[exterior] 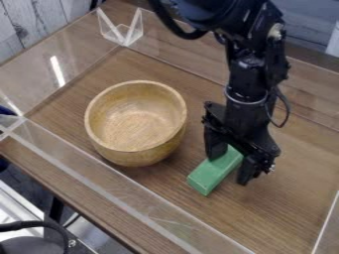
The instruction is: Put the green block in the brown bowl
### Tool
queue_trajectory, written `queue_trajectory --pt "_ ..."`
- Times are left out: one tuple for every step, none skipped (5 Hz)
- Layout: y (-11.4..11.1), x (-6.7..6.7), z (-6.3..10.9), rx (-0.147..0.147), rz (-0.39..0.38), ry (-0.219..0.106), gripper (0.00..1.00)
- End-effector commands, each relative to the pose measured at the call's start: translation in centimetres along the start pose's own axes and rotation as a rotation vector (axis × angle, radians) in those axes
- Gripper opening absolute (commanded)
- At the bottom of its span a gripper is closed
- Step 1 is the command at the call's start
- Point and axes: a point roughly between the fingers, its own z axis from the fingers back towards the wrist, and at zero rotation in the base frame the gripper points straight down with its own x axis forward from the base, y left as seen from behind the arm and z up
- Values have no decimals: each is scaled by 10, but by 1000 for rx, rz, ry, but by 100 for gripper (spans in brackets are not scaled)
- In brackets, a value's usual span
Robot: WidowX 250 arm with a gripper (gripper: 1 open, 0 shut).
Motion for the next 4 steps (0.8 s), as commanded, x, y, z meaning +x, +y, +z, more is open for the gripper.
queue_trajectory --pt "3 1 1 -2 -3 -11 100" --pt "3 1 -1 -2 1 -6 100" --pt "6 1 -5 -4 7 1 0" --pt "7 1 -3 -4 11 0 0"
